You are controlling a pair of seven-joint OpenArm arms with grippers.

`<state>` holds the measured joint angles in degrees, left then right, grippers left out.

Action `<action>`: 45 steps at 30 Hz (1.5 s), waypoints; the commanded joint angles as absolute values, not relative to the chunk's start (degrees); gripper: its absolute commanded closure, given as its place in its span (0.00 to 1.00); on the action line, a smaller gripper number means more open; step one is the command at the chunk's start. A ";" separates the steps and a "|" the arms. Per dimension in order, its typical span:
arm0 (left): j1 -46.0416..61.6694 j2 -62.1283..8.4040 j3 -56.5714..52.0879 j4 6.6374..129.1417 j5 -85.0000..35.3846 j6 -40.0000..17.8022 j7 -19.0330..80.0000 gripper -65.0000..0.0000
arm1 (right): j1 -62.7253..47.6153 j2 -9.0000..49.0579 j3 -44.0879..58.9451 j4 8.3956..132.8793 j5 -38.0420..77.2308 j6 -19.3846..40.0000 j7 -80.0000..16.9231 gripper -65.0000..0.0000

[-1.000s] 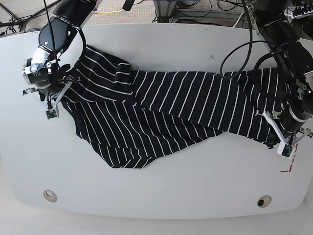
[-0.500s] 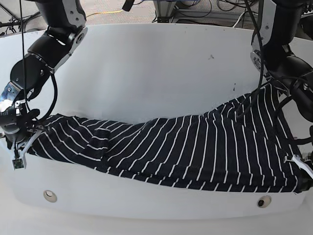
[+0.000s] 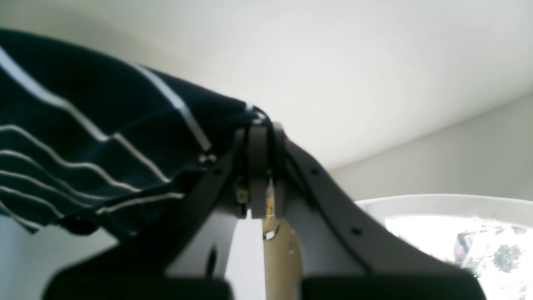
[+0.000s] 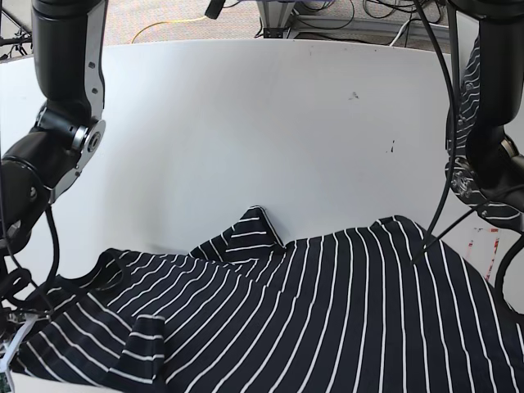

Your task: Fold the T-shirt properly

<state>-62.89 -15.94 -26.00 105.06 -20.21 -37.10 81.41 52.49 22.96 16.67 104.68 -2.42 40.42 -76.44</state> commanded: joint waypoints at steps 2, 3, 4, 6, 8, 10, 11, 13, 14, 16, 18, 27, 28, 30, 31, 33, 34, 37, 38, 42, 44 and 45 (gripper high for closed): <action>-68.62 -18.24 -24.13 100.44 -19.30 -36.97 79.87 1.00 | 58.77 24.57 12.44 105.89 -3.47 40.00 -75.47 1.00; -68.53 -18.33 -23.60 100.09 -19.38 -36.97 79.87 1.00 | 59.21 25.01 11.65 106.68 -3.47 40.00 -75.47 1.00; -68.44 -18.33 -23.25 100.09 -19.38 -36.97 79.87 1.00 | 59.21 25.54 11.38 107.38 -3.47 40.00 -75.56 1.00; -67.12 -18.33 -23.25 101.14 -19.47 -36.97 79.96 1.00 | 58.07 26.24 11.21 109.58 -3.47 40.00 -75.65 1.00; -64.40 -18.33 -23.43 101.93 -19.56 -36.97 79.96 1.00 | 55.69 26.33 11.38 111.08 -3.47 40.00 -75.65 1.00; -61.05 -18.42 -23.60 102.99 -19.56 -37.23 79.96 1.00 | 52.26 26.33 11.47 111.96 -3.47 40.00 -75.65 1.00; -59.30 -18.42 -23.60 103.43 -19.56 -37.23 79.87 1.00 | 50.68 26.33 11.56 112.13 -3.47 40.00 -75.65 1.00; -55.43 -18.33 -23.60 105.10 -19.65 -37.32 79.87 1.00 | 46.73 26.24 12.79 112.75 -3.47 40.00 -75.65 1.00; -53.41 -18.24 -23.60 106.33 -19.65 -37.32 79.96 1.00 | 44.35 26.24 14.37 113.80 -3.47 40.00 -75.65 1.00; -49.10 -18.24 -23.78 109.14 -19.65 -37.32 79.96 1.00 | 40.22 25.19 16.92 115.74 -3.38 40.00 -75.65 1.00; -43.30 -18.15 -24.57 110.99 -19.74 -37.41 79.96 1.00 | 34.95 24.31 20.53 116.26 -1.54 40.00 -75.65 1.00; -24.04 -15.87 -32.04 113.45 -19.91 -38.81 79.87 1.00 | 15.96 19.47 31.16 116.18 4.26 40.00 -75.65 1.00; -22.20 -15.87 -32.48 113.89 -19.91 -39.43 79.87 1.00 | 14.55 18.95 32.04 116.18 4.88 40.00 -75.65 1.00; -17.45 -15.43 -33.71 114.15 -19.91 -40.00 79.96 1.00 | 10.77 17.63 34.33 116.18 6.55 40.00 -75.65 1.00; -15.78 -15.25 -34.33 114.33 -19.91 -40.00 79.96 1.00 | 9.45 17.19 34.68 116.18 6.99 40.00 -75.65 1.00; -11.56 -15.08 -36.09 114.51 -19.91 -40.00 79.96 1.00 | 6.55 16.22 34.95 116.18 7.96 40.00 -75.65 1.00; -9.63 -15.08 -36.79 114.51 -19.91 -40.00 79.87 1.00 | 5.14 15.87 34.95 116.18 8.13 40.00 -75.65 1.00; -3.74 -15.08 -39.16 114.51 -19.91 -40.00 79.78 1.00 | 0.40 14.29 37.23 116.18 9.36 40.00 -75.65 1.00; -2.59 -15.08 -39.43 114.51 -19.91 -40.00 79.78 1.00 | -0.57 13.85 37.93 116.18 9.98 40.00 -75.65 1.00; 1.89 -15.08 -42.86 114.24 -19.91 -40.00 79.60 1.00 | -6.11 12.35 39.25 116.09 13.93 40.00 -75.47 1.00; 1.89 -15.08 -42.95 114.24 -19.82 -40.00 78.99 1.00 | -6.11 12.18 39.16 116.09 14.46 40.00 -75.47 1.00; 1.89 -15.08 -42.86 114.33 -19.82 -40.00 78.46 1.00 | -6.02 12.18 39.08 116.09 14.81 40.00 -75.47 1.00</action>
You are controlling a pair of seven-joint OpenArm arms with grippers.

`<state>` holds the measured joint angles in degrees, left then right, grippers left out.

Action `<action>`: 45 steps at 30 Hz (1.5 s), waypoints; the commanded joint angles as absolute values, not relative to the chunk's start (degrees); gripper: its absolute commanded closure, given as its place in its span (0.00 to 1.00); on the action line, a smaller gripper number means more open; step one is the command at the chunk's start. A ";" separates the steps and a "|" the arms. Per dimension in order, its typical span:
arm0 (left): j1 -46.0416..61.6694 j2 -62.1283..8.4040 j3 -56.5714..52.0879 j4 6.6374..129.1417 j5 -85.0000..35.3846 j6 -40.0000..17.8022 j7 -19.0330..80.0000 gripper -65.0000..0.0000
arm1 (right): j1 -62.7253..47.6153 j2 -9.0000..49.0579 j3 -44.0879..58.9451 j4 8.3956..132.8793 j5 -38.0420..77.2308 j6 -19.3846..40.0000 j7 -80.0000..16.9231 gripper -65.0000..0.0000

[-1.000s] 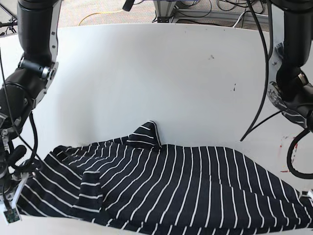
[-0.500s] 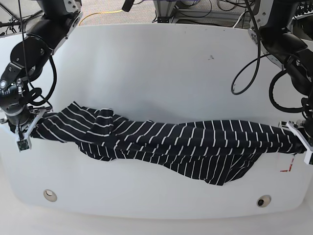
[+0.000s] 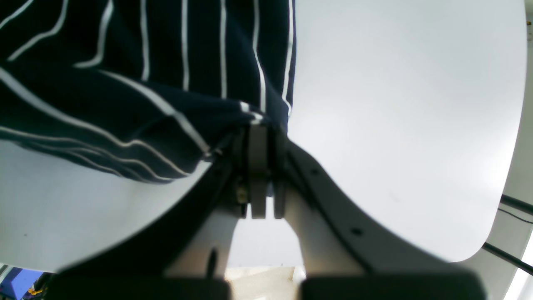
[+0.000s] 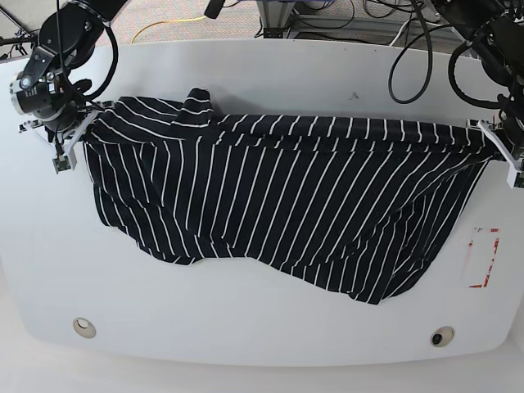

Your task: Fold the T-shirt properly

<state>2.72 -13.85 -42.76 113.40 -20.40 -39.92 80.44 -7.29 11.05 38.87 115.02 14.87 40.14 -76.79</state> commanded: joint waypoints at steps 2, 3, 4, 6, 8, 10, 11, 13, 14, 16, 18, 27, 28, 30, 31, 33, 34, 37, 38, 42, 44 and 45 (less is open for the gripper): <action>0.66 -14.99 -42.68 114.42 -19.82 -40.00 78.37 1.00 | -5.76 12.35 38.99 116.18 15.34 40.00 -75.47 1.00; -0.13 -14.99 -42.42 114.42 -19.82 -40.00 78.37 1.00 | -4.70 12.62 38.99 116.18 15.52 40.00 -75.47 1.00; -0.92 -14.99 -41.98 114.33 -19.82 -40.00 78.37 1.00 | -3.56 12.70 39.08 116.00 15.52 40.00 -75.47 1.00; -3.47 -14.99 -40.75 114.24 -19.82 -40.00 78.37 1.00 | -1.19 13.41 38.99 115.91 15.16 40.00 -75.47 1.00; -6.37 -14.99 -39.08 114.24 -19.74 -40.00 78.37 1.00 | 1.36 14.90 38.20 115.91 15.52 40.00 -75.65 1.00; -8.40 -14.99 -37.85 114.33 -19.74 -40.00 78.37 1.00 | 3.74 15.96 36.44 115.91 14.99 40.00 -75.65 1.00; -9.71 -14.99 -37.41 114.33 -19.74 -40.00 78.37 1.00 | 5.14 16.66 35.74 115.91 14.99 40.00 -75.65 1.00; -13.49 -14.99 -36.44 114.24 -19.74 -40.00 78.37 1.00 | 8.22 18.24 35.30 115.91 14.99 40.00 -75.65 1.00; -15.34 -15.08 -35.82 114.24 -19.65 -40.00 78.37 1.00 | 9.98 18.77 35.30 115.82 15.08 40.00 -75.65 1.00; -19.47 -15.08 -34.15 114.15 -19.65 -40.00 78.37 1.00 | 13.76 19.56 34.42 115.03 15.34 40.00 -75.74 1.00; -22.64 -15.34 -33.10 114.07 -19.38 -40.00 78.37 1.00 | 17.19 21.67 32.48 114.68 14.99 40.00 -75.74 1.00; -43.03 -15.34 -27.56 111.87 -19.30 -40.00 78.37 1.00 | 36.97 28.88 21.58 112.31 14.99 40.00 -75.74 1.00; -44.79 -15.34 -27.30 111.69 -19.30 -40.00 78.37 1.00 | 38.81 29.41 20.44 112.22 14.99 40.00 -75.74 1.00; -48.84 -15.34 -26.15 110.20 -19.30 -39.08 78.37 1.00 | 43.82 30.81 16.84 112.22 14.99 40.00 -75.74 1.00; -50.68 -15.34 -25.80 109.58 -19.30 -38.81 78.37 1.00 | 46.11 31.43 15.16 112.22 14.99 40.00 -75.74 1.00; -54.11 -15.87 -25.71 108.70 -19.30 -38.73 78.55 1.00 | 50.24 33.19 12.18 112.48 14.99 40.00 -76.26 1.00; -56.22 -17.01 -25.71 108.44 -19.30 -38.73 79.52 1.00 | 53.14 34.33 10.59 112.57 14.99 40.00 -76.88 1.00; -60.35 -18.42 -25.71 107.74 -19.30 -38.73 80.00 1.00 | 57.45 36.35 9.54 112.57 15.34 40.00 -77.32 1.00; -61.67 -18.51 -25.71 106.95 -19.30 -38.73 80.00 1.00 | 58.42 36.97 9.36 112.57 15.43 40.00 -77.32 1.00; -61.67 -20.70 -25.80 106.51 -19.56 -38.99 80.00 1.00 | 58.24 37.67 9.45 113.01 15.52 40.00 -77.32 1.00; -59.65 -20.79 -25.98 106.15 -19.56 -38.99 80.00 1.00 | 55.87 37.67 9.71 113.01 15.08 40.00 -77.41 1.00; -58.24 -20.79 -25.98 106.24 -19.65 -39.08 80.00 1.00 | 54.20 37.67 9.89 113.01 14.99 40.00 -77.41 1.00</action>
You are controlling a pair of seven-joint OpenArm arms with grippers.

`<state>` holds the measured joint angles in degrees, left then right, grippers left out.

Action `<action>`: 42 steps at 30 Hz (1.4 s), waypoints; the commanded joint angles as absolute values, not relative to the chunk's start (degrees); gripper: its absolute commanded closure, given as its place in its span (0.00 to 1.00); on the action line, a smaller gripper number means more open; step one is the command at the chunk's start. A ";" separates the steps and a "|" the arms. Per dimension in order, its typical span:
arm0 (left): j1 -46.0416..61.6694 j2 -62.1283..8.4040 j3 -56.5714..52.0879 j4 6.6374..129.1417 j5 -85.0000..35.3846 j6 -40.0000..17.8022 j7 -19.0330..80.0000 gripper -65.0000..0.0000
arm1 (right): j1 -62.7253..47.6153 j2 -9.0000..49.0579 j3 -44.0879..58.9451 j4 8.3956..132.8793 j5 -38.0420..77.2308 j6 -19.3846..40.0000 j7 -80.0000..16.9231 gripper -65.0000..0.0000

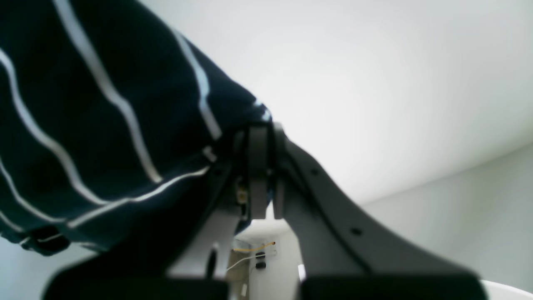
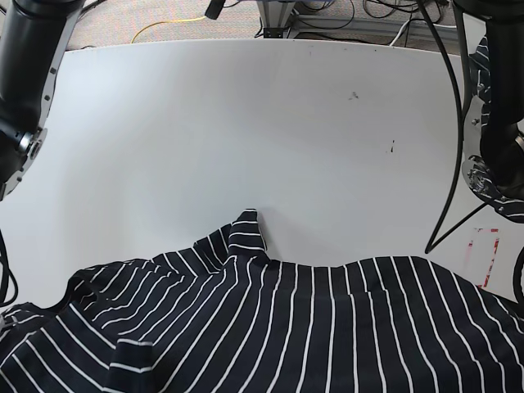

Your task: Fold the T-shirt properly

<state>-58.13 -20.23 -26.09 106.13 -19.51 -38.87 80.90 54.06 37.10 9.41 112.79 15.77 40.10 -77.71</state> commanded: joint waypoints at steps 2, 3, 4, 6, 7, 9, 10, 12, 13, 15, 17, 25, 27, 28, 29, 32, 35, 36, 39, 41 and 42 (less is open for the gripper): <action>-55.16 -20.53 -25.98 106.86 -19.74 -39.08 80.00 1.00 | 50.59 37.23 12.00 114.07 15.25 40.00 -77.41 1.00; -53.32 -20.53 -26.07 107.74 -19.74 -39.08 80.00 1.00 | 48.40 37.05 13.76 115.03 15.34 40.00 -77.41 1.00; -51.12 -20.53 -26.07 108.88 -19.74 -39.08 80.00 1.00 | 45.32 36.44 15.52 115.91 15.43 40.00 -77.41 1.00; -47.52 -20.53 -26.07 109.85 -19.74 -39.16 80.00 1.00 | 41.36 35.21 17.89 116.18 15.43 40.00 -77.41 1.00; -45.14 -20.44 -26.07 110.11 -19.74 -39.16 80.00 1.00 | 39.43 34.68 19.56 116.18 15.43 40.00 -77.41 1.00; -40.84 -20.35 -26.15 110.37 -19.82 -39.16 80.00 1.00 | 35.12 33.27 22.11 116.18 15.43 40.00 -77.41 1.00; -39.16 -20.35 -26.24 110.46 -19.82 -39.16 80.00 1.00 | 33.10 32.66 23.16 116.26 15.43 40.00 -77.41 1.00; -34.51 -20.35 -27.91 110.46 -19.82 -40.00 80.00 1.00 | 28.53 30.99 25.80 116.35 15.43 40.00 -77.41 1.00; -32.66 -20.26 -29.14 110.64 -19.82 -40.00 80.00 1.00 | 26.68 30.46 26.68 116.35 15.43 40.00 -77.41 1.00; -27.65 -19.21 -32.75 112.13 -19.82 -40.00 80.00 1.00 | 21.32 28.70 29.85 116.35 15.43 40.00 -77.41 1.00; -23.96 -18.95 -34.15 112.66 -19.82 -40.00 80.00 1.00 | 17.19 27.38 32.31 116.35 15.43 40.00 -77.41 1.00; -5.76 -18.42 -38.46 113.71 -19.82 -40.00 80.00 1.00 | 2.33 18.15 37.93 116.35 15.43 40.00 -77.41 1.00; -1.45 -18.33 -38.90 113.71 -19.82 -40.00 79.34 1.00 | -0.57 15.96 39.25 116.35 15.43 40.00 -77.41 1.00; 0.48 -18.33 -39.16 113.71 -19.82 -40.00 78.81 1.00 | -1.71 15.34 39.69 116.35 15.43 40.00 -77.41 1.00; 2.77 -18.33 -39.87 113.71 -19.82 -40.00 78.11 1.00 | -3.21 14.81 40.22 116.35 15.43 40.00 -77.41 1.00; 7.25 -17.45 -41.63 113.36 -19.65 -40.00 75.65 1.00 | -6.11 13.14 40.75 116.18 15.43 40.00 -77.32 1.00; 11.56 -17.10 -42.15 113.36 -19.47 -40.00 73.19 1.00 | -9.27 11.30 40.84 116.18 15.43 40.00 -77.32 1.00; 13.14 -17.10 -42.15 113.27 -19.47 -40.00 72.57 1.00 | -10.42 10.95 40.92 116.18 15.43 40.00 -77.32 1.00; 16.31 -16.92 -41.89 113.10 -19.38 -40.00 70.64 1.00 | -12.53 10.42 40.75 116.18 15.43 40.00 -77.32 1.00; 17.10 -16.84 -41.63 113.10 -19.38 -40.00 70.37 1.00 | -13.05 9.54 40.75 116.18 15.43 40.00 -77.32 1.00; 17.45 -16.84 -41.19 113.10 -19.38 -40.00 70.37 0.98 | -13.23 9.01 40.75 116.18 15.43 40.00 -77.32 1.00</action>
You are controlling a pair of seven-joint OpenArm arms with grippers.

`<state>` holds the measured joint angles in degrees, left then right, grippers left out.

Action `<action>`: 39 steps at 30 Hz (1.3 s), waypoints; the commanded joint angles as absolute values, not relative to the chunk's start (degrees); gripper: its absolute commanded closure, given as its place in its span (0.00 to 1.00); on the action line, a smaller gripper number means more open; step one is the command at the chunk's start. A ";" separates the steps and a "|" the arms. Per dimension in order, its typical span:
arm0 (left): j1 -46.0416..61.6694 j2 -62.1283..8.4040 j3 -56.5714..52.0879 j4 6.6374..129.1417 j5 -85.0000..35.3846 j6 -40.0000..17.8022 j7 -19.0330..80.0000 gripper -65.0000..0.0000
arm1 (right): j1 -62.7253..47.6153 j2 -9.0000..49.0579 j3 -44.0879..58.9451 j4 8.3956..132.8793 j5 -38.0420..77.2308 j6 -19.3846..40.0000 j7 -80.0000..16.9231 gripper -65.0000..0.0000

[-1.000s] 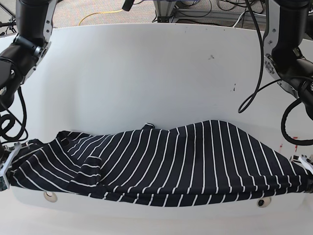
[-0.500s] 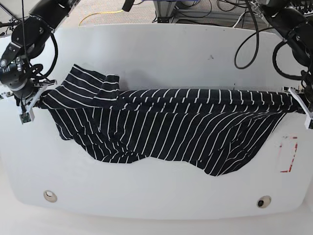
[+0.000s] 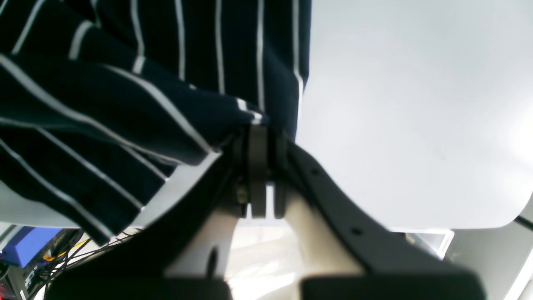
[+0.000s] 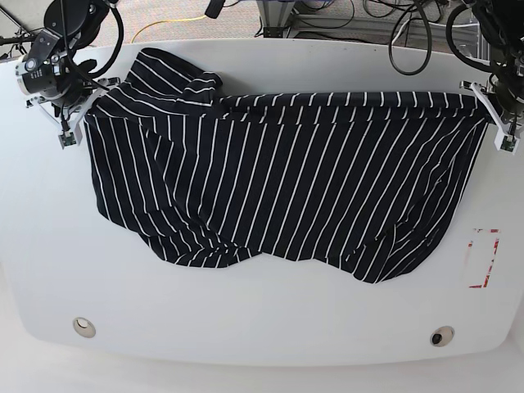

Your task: Fold the T-shirt properly

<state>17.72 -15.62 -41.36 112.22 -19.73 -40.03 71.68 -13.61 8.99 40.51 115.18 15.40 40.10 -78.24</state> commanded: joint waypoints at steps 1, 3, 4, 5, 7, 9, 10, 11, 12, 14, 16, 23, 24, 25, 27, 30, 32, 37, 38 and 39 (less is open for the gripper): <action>17.71 -16.84 -40.75 112.92 -19.38 -40.00 70.37 0.94 | -13.58 8.75 40.75 116.18 15.43 40.00 -77.32 1.00; 17.98 -16.84 -40.57 112.48 -19.38 -40.00 70.46 0.86 | -14.20 8.75 40.75 116.18 15.43 40.00 -77.32 1.00; 18.07 -16.84 -40.57 112.40 -19.38 -40.00 70.46 0.80 | -14.46 8.66 40.75 116.18 15.43 40.00 -77.32 0.99; 18.07 -16.75 -40.57 112.40 -19.38 -40.00 70.46 0.76 | -14.55 8.66 40.75 116.18 15.43 40.00 -77.32 0.97; 18.15 -16.75 -40.57 112.40 -19.38 -40.00 70.55 0.67 | -14.73 8.66 40.92 116.18 15.43 40.00 -77.32 0.90; 18.07 -16.75 -40.48 112.40 -19.65 -40.00 70.55 0.58 | -14.73 8.75 41.01 116.18 15.43 40.00 -77.32 0.80; 17.98 -16.75 -40.48 112.48 -19.74 -40.00 70.55 0.54 | -14.73 8.66 41.01 116.18 15.43 40.00 -77.32 0.76; 17.89 -16.75 -40.48 112.66 -19.82 -40.00 70.55 0.51 | -14.73 8.66 41.01 116.18 15.43 40.00 -77.32 0.71; 17.71 -16.75 -40.48 112.75 -20.09 -40.00 70.64 0.47 | -14.73 8.57 41.01 116.18 15.43 40.00 -77.32 0.67; 17.36 -16.75 -40.48 112.66 -22.20 -40.00 70.73 0.44 | -14.73 8.57 41.01 116.18 15.43 40.00 -77.32 0.64; 15.60 -16.84 -40.84 112.40 -26.24 -40.00 72.22 0.43 | -14.37 8.48 41.01 116.18 15.43 40.00 -77.32 0.65; 7.16 -14.73 -37.85 111.08 -27.03 -40.00 72.04 0.42 | -13.23 8.40 41.01 116.09 15.43 40.00 -77.32 0.66; 5.93 -14.73 -36.44 110.37 -26.07 -40.00 71.43 0.42 | -13.14 8.40 41.01 116.09 15.43 40.00 -77.32 0.66; 5.14 -14.64 -35.21 109.41 -25.10 -38.81 70.81 0.42 | -13.05 8.40 41.01 116.09 15.43 40.00 -77.32 0.65; 2.42 -14.46 -32.22 105.63 -22.81 -37.23 69.05 0.42 | -12.88 8.40 41.10 116.09 15.43 40.00 -77.32 0.65; -0.92 -14.37 -30.37 99.82 -20.00 -37.05 67.56 0.42 | -12.26 8.40 41.10 116.09 15.43 40.00 -77.32 0.65; -2.51 -14.37 -30.11 95.60 -18.51 -37.05 65.54 0.42 | -12.26 8.40 41.19 116.09 15.43 40.00 -77.32 0.65; -4.62 -14.37 -28.00 89.54 -17.63 -36.97 63.52 0.42 | -12.18 8.40 41.19 116.09 15.43 40.00 -77.32 0.65; -4.70 -14.55 -27.12 88.75 -17.63 -36.97 63.52 0.42 | -12.18 8.40 41.19 116.09 15.43 40.00 -77.32 0.65; -4.70 -14.55 -26.86 88.31 -17.63 -36.97 63.43 0.42 | -12.18 8.40 41.19 116.09 15.43 40.00 -77.32 0.65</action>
